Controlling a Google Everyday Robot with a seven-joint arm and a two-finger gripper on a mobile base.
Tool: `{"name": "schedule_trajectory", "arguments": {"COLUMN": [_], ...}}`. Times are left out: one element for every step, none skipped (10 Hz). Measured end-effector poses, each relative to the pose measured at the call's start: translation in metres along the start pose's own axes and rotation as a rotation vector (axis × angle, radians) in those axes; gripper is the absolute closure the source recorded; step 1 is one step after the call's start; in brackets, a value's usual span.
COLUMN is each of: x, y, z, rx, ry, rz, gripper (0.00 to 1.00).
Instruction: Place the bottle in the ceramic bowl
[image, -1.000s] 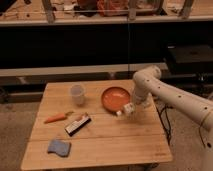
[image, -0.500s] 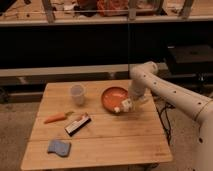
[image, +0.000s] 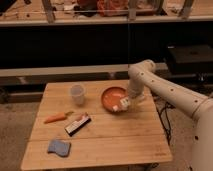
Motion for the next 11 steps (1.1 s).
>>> {"name": "schedule_trajectory", "arguments": {"x": [-0.001,-0.002,-0.003,-0.004,-0.006,-0.009,-0.011,-0.012,-0.012,-0.013,-0.015], "y": [-0.002,-0.003,-0.004,-0.006,-0.008,-0.011,-0.013,-0.013,-0.013,-0.014,-0.016], "z": [0.000,0.000,0.000,0.000,0.000,0.000,0.000,0.001,0.001,0.001,0.001], "rx": [0.000,0.001,0.002,0.002,0.004,0.004,0.006,0.006,0.007,0.008,0.009], "ry": [-0.001,-0.002,-0.003,-0.004,-0.006,-0.007,-0.009,-0.009,-0.008,-0.008,-0.009], "rz": [-0.006,-0.009,-0.013,-0.018,-0.026,-0.035,-0.043,-0.046,-0.049,-0.054,-0.061], "gripper": [0.99,0.99,0.99,0.99,0.99,0.99,0.99,0.99,0.99,0.99,0.99]}}
